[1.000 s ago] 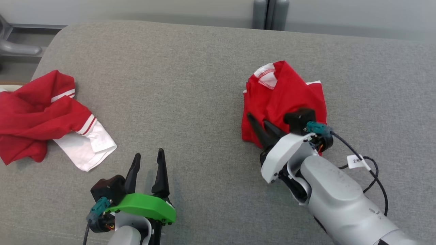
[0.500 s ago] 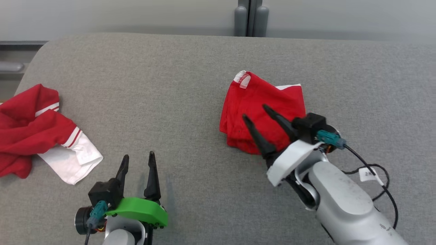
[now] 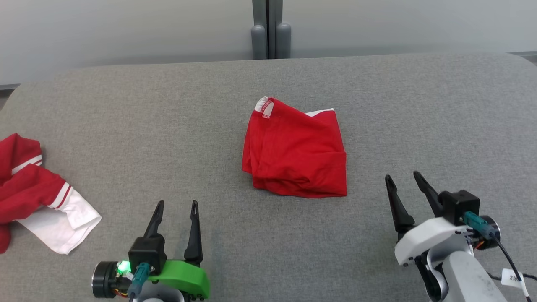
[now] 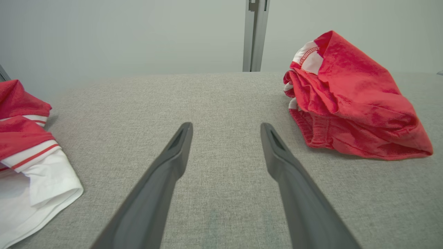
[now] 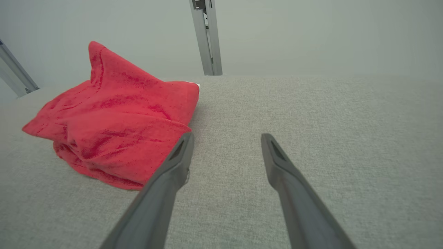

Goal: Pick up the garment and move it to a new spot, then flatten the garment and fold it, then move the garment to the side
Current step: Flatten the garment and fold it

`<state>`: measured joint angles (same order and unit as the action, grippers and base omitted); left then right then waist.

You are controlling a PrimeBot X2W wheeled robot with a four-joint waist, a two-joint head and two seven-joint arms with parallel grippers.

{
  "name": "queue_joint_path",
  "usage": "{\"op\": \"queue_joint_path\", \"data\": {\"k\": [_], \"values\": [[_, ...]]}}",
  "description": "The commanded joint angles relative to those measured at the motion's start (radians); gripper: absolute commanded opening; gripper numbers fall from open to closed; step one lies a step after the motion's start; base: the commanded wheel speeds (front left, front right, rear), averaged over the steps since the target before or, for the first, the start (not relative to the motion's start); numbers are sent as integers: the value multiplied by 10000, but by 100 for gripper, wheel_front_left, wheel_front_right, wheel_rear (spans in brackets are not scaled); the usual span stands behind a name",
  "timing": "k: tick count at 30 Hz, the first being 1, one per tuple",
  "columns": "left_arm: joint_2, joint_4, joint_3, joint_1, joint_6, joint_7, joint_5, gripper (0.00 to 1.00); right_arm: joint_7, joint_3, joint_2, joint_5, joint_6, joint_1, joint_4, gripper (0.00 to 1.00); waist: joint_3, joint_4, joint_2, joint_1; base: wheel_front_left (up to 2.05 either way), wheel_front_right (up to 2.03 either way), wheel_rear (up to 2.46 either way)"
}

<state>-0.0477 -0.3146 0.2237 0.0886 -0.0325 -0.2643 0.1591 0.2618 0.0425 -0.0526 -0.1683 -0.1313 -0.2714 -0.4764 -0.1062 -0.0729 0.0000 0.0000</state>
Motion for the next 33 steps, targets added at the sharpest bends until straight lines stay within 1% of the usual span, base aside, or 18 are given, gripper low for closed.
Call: {"op": "queue_joint_path", "data": {"k": [1,7,14,20,26,29,33], "values": [[-54,57,34,-272,-71,0,-41,100,42,-75,10,-159,12,339,-36,100,145,154,0,0,0,0,0],[-56,140,205,-541,-217,0,146,100,43,-25,-4,-399,14,746,-250,100,142,229,0,0,0,0,0],[-56,181,400,-237,-208,2,240,100,43,155,-5,-564,14,410,-247,100,-55,74,0,0,0,0,0],[-56,291,581,28,-249,0,386,100,43,426,-4,-703,14,-179,-144,100,-450,-215,0,0,0,0,0],[-54,385,817,335,-285,0,571,100,43,662,-8,-868,14,-1197,-179,100,-1002,-587,0,0,0,0,0],[-56,400,955,543,-297,2,627,100,43,579,-6,-1064,14,-1798,-400,0,-1311,-833,0,0,0,0,0],[-54,458,1193,826,-320,0,771,100,33,304,-6,-1168,12,-2573,-844,0,-1718,-1234,0,0,0,0,0]]}}
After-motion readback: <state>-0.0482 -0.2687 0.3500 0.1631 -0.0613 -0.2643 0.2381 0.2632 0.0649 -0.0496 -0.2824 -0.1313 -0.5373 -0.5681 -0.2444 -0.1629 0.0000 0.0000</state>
